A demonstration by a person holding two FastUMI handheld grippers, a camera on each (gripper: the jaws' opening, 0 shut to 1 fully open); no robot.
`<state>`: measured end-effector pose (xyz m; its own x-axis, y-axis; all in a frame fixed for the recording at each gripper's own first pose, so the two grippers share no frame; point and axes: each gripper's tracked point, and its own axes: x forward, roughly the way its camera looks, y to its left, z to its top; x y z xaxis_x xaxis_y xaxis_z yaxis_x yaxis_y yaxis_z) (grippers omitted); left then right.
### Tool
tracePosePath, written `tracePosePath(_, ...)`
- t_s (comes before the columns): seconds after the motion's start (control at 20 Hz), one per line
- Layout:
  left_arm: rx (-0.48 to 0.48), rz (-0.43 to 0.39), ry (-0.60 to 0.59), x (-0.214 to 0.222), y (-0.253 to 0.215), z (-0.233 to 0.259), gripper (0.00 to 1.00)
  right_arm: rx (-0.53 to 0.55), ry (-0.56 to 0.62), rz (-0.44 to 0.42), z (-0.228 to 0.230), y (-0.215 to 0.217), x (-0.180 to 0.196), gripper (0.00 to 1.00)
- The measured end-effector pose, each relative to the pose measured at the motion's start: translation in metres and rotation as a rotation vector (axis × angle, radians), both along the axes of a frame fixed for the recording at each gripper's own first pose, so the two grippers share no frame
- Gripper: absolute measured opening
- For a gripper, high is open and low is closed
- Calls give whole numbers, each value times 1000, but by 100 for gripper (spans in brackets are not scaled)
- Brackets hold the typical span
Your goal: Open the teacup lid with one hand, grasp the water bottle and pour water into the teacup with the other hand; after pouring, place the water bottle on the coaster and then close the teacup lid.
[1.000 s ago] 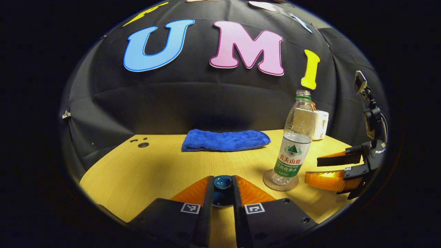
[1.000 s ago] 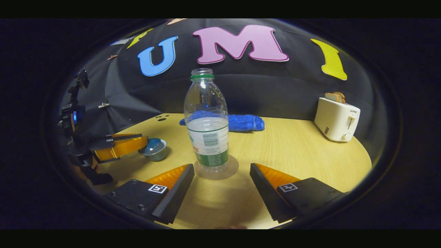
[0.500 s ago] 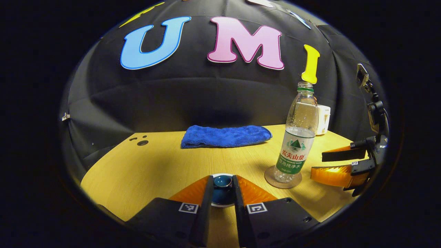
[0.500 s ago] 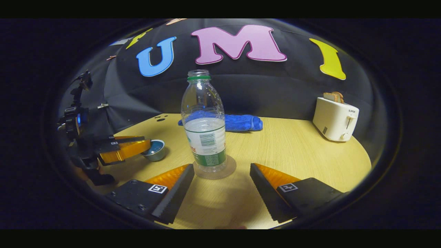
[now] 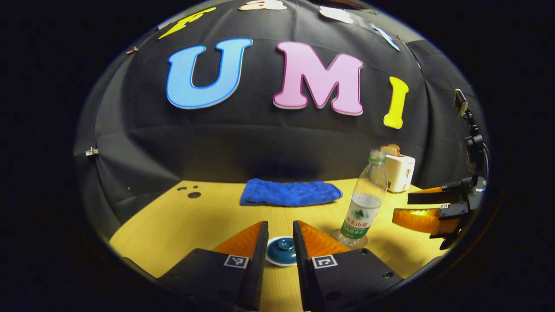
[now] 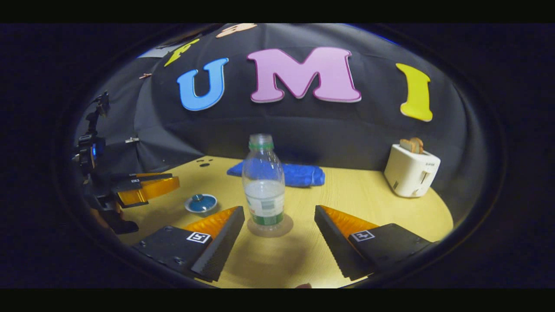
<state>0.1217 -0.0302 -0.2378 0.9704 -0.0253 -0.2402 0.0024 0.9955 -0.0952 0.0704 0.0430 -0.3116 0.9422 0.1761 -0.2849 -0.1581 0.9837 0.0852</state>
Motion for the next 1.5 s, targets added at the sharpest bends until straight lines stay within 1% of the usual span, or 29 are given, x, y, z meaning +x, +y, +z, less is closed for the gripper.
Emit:
tracePosePath(0.05,7,6,-10,-7,5,19,34,4,-26,-11,25,1,-2,100)
tracePosePath(0.1,9,11,-15,-13,9,37,38,7,-51,-21,48,2,-7,100)
tracePosePath(0.2,-12,22,-30,-22,16,76,38,10,-94,-30,97,7,-14,100)
tracePosePath(0.3,-25,36,-58,-28,22,117,39,0,-128,-32,137,11,-25,100)
tracePosePath(0.35,-23,42,-72,-34,26,135,36,3,-136,-27,153,15,-31,100)
tracePosePath(0.4,-19,45,-88,-37,28,151,40,6,-146,-27,169,17,-37,100)
tracePosePath(0.5,-6,42,-113,-47,30,178,42,2,-162,-32,192,17,-49,100)
tracePosePath(0.55,-4,36,-122,-52,30,188,49,-1,-170,-35,202,17,-55,99)
tracePosePath(0.6,-4,30,-128,-57,30,198,46,0,-175,-42,210,17,-60,98)
tracePosePath(0.65,1,22,-132,-62,29,204,51,6,-185,-46,217,18,-65,98)
tracePosePath(0.7,10,14,-138,-67,29,208,52,9,-193,-56,223,18,-69,98)
tracePosePath(0.75,20,6,-144,-72,29,213,67,11,-197,-64,227,18,-72,98)
tracePosePath(0.8,28,-2,-151,-76,28,215,67,8,-203,-72,230,17,-75,98)
tracePosePath(0.85,32,-12,-156,-79,27,218,71,2,-208,-78,232,17,-77,98)
tracePosePath(0.9,34,-22,-159,-84,25,220,72,-5,-215,-80,235,17,-80,98)
tracePosePath(1.05,37,-29,-171,-90,26,223,87,-29,-230,-89,242,19,-84,98)
tracePosePath(1.15,32,-34,-181,-94,26,225,94,-28,-235,-100,246,19,-89,98)
tracePosePath(1.5,35,-48,-203,-102,31,232,95,-20,-233,-113,249,25,-100,98)
